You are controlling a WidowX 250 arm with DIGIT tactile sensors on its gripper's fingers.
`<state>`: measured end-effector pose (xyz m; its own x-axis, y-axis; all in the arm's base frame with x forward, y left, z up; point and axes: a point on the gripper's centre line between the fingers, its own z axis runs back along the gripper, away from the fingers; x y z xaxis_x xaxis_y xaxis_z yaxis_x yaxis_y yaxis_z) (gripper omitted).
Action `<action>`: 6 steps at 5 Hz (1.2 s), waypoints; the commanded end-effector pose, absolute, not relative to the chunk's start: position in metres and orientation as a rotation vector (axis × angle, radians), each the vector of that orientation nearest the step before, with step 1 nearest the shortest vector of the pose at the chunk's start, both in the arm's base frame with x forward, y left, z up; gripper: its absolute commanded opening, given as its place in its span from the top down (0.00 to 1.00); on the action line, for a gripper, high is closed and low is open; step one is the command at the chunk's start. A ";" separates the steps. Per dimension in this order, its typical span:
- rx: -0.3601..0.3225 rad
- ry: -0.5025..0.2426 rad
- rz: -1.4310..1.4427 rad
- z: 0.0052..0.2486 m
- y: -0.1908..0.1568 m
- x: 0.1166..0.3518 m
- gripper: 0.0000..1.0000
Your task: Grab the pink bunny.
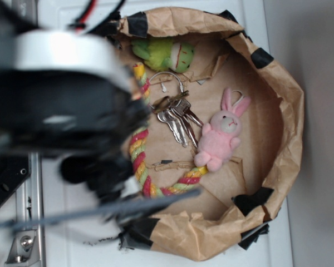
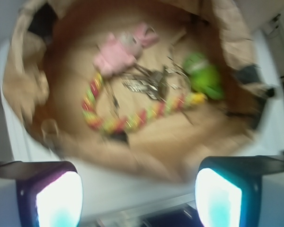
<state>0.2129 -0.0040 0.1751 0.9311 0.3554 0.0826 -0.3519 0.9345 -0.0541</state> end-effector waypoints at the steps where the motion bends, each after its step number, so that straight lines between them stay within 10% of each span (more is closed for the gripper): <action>1: -0.209 -0.183 0.811 0.121 0.022 0.274 0.00; 5: -0.148 -0.274 0.604 0.040 -0.016 0.347 0.00; 6: -0.088 -0.185 0.572 0.029 -0.015 0.340 1.00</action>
